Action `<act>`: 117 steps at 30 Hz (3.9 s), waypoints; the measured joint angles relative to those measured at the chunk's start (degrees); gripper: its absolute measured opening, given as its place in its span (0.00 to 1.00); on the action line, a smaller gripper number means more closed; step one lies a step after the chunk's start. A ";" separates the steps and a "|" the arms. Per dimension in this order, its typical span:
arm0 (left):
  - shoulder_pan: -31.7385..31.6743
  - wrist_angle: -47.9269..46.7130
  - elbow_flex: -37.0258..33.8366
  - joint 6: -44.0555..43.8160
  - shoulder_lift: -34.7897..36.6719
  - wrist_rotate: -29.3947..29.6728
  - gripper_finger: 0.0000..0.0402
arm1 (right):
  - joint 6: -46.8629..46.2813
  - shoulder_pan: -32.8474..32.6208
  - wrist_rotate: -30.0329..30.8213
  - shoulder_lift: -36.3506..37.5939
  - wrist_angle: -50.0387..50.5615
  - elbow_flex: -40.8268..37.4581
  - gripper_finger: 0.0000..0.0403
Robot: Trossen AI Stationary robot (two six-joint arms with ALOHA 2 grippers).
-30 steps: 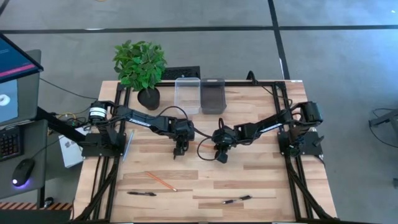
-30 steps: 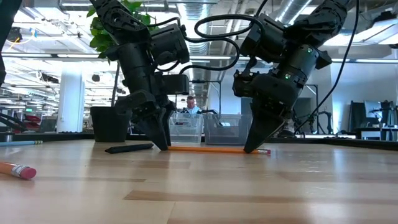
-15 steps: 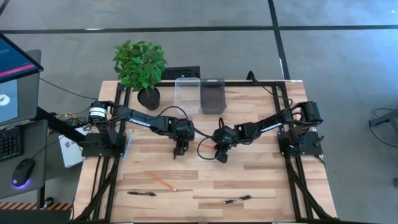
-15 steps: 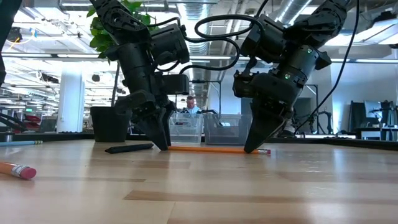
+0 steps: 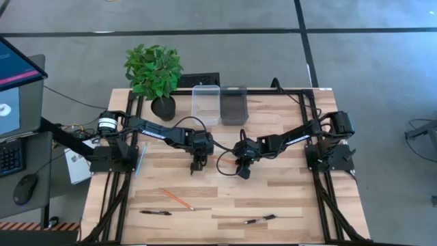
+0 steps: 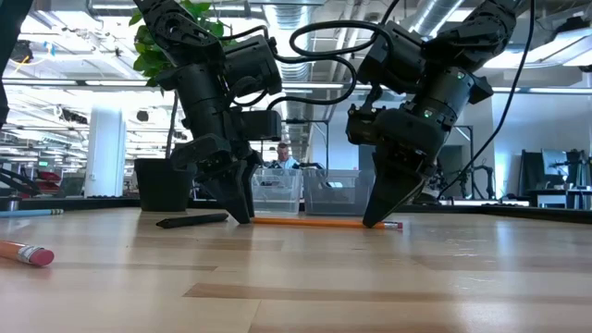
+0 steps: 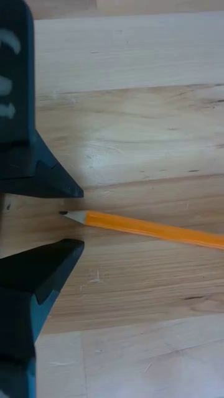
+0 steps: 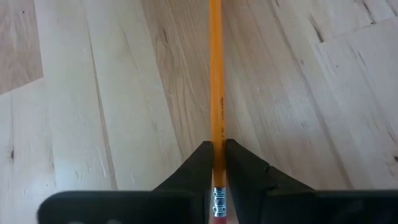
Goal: Sort pens & pencils
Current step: Put the top orange pencil into the transparent bin
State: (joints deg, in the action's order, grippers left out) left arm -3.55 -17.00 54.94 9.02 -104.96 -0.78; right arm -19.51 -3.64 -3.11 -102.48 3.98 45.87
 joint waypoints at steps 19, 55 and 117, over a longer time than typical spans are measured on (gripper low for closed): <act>-0.02 -0.02 -0.01 0.44 -0.01 0.02 0.28 | 3.46 -1.00 -0.37 0.02 0.45 0.20 0.44; -0.02 -0.12 0.02 0.85 -0.01 0.07 0.28 | -9.32 -5.22 4.01 0.68 8.12 0.76 0.31; 0.00 0.01 -0.01 0.22 -0.01 0.09 0.28 | -10.57 -5.27 2.75 7.17 20.03 0.28 0.35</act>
State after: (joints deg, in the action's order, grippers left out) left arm -3.55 -16.99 54.94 9.24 -104.97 -0.69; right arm -30.08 -8.91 -0.36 -95.31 24.01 46.15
